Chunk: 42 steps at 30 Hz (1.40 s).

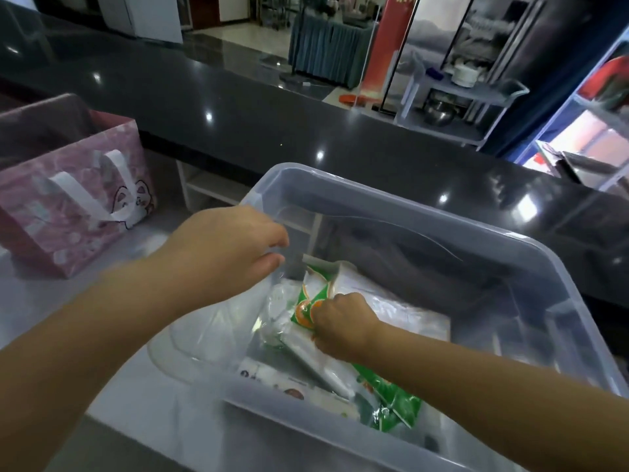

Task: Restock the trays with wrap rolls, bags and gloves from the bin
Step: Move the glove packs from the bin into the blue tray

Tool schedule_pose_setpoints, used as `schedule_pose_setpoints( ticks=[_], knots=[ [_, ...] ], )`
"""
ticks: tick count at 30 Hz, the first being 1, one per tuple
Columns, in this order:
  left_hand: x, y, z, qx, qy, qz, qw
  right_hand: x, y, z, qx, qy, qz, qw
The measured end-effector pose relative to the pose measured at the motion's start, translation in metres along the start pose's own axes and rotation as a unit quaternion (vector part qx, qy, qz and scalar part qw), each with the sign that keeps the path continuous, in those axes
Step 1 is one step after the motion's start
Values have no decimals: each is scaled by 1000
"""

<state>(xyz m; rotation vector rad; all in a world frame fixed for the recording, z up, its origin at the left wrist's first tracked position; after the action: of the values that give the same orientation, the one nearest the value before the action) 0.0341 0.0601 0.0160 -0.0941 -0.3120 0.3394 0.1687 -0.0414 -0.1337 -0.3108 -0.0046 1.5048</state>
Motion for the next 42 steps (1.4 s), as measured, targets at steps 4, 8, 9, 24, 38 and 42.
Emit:
schedule_pose_setpoints(
  ticks=[4, 8, 9, 24, 38, 42],
  knots=[
    [8, -1, -7, 3, 49, -10, 999, -13, -7, 9, 11, 15, -10, 1000],
    [15, -3, -11, 2, 82, -21, 996, -42, -23, 54, 56, -144, -40, 987],
    [18, -3, -12, 1, 87, -21, 996, -51, -29, 69, 73, -196, -58, 976],
    [65, -39, -5, -647, 203, 301, 671, -107, -22, 166, -143, -499, 85, 850],
    [75, 21, 19, -640, -50, 167, 748, -50, -43, 76, -62, -279, 125, 950],
    [70, 44, 5, -678, -100, 159, 711, -13, -15, 27, -53, -169, 131, 975]
  ],
)
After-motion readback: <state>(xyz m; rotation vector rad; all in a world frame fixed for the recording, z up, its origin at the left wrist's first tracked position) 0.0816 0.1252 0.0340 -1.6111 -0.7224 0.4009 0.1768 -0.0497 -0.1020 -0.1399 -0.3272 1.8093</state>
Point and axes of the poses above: each hand's wrist, its own x-axis towards the middle knuckle, its own z-axis out of the back of the hand, y = z × x, the point moved 4 cm from there along x, towards the middle knuckle, and after that the axes turned 2 degrees about z, right-handed, at the moved point
